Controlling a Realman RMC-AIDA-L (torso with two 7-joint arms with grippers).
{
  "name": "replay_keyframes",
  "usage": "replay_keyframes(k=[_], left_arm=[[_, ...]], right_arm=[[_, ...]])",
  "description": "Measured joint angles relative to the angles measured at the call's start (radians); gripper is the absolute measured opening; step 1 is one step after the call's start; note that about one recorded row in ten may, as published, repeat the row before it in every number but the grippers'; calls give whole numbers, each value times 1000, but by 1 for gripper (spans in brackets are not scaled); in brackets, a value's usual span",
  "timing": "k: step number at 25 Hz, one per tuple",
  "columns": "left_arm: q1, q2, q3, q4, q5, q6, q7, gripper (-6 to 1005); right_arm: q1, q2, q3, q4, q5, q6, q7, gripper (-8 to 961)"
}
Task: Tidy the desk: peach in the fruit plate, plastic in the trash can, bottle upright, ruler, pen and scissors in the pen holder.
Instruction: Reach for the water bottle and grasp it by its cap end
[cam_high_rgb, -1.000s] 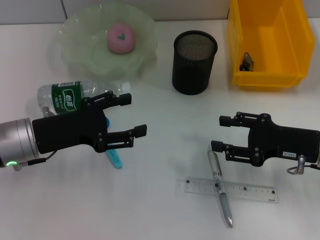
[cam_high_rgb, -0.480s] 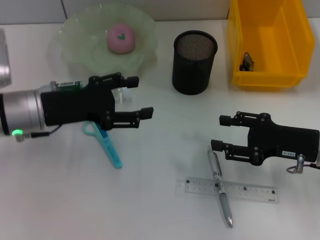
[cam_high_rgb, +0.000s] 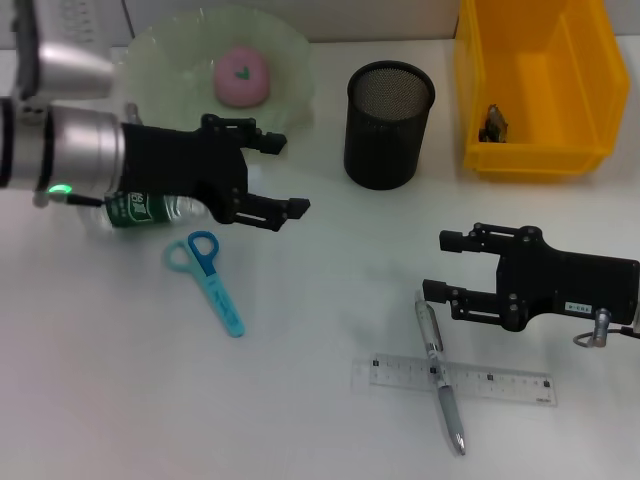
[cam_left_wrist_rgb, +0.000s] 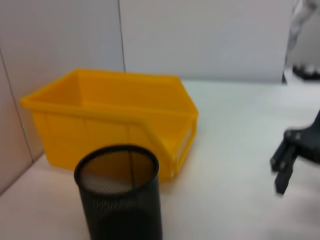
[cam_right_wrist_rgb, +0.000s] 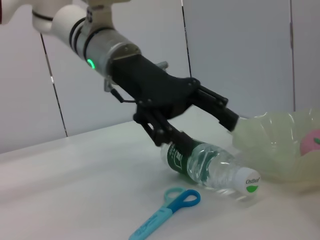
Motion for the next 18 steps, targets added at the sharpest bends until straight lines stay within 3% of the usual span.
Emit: replay_keyframes(k=[2,3,4,10,18], left_arm=[[-49,-30,0,60,181,-37,-68,860],[-49,-30,0,60,181,-37,-68,860],[-73,-46,0,78,263,-49,-94,860],[-101,-57,3,92,337,-54,-118,860],[-196,-67,67,98,572,-112,-222,860]], right_arm=[[1,0,1,0,0,0,0,677],[1,0,1,0,0,0,0,677],[2,0,4,0,0,0,0,678],[4,0,8,0,1,0,0,678],[1,0,11,-9,4,0,6,678]])
